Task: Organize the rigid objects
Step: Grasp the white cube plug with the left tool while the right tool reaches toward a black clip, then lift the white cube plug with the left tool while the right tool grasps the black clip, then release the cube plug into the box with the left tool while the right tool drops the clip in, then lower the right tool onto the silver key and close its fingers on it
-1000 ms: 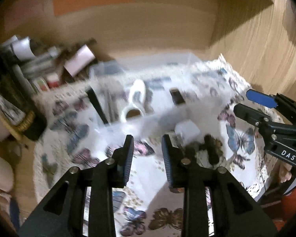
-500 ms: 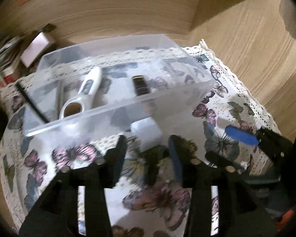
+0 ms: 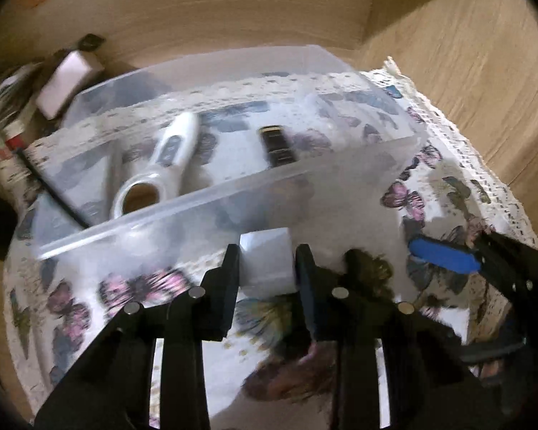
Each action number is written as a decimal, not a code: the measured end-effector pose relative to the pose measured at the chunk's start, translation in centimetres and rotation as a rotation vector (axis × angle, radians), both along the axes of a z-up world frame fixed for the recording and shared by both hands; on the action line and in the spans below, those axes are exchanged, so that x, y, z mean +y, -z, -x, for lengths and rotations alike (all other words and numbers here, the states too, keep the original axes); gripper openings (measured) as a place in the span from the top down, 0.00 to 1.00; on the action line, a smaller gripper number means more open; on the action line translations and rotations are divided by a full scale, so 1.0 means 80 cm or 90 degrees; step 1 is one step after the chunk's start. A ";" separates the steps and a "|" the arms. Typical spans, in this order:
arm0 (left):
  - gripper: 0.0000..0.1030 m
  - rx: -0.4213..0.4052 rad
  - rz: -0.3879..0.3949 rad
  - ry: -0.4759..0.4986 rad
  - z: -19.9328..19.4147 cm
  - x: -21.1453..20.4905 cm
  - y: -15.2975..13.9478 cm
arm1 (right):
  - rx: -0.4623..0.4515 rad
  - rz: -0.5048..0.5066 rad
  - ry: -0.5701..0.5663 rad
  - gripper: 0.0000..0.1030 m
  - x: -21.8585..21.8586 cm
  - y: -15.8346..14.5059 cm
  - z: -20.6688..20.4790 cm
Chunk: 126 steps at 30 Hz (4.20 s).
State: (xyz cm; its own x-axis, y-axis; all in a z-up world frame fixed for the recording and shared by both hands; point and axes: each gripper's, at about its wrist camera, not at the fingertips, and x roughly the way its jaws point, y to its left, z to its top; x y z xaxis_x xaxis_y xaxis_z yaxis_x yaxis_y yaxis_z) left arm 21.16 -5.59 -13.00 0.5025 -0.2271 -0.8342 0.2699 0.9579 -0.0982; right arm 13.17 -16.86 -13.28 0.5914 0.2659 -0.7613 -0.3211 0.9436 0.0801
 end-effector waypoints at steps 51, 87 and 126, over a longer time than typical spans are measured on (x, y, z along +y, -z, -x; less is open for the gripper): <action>0.72 -0.191 0.026 -0.102 0.014 0.049 -0.118 | -0.171 0.001 -0.007 0.65 0.027 -0.111 -0.050; 0.59 -0.087 0.000 -0.063 -0.052 0.004 -0.070 | -0.122 0.081 0.018 0.54 0.012 -0.077 -0.099; 0.32 0.026 0.007 0.004 0.061 0.029 0.006 | 0.002 0.048 0.039 0.18 -0.010 0.028 0.039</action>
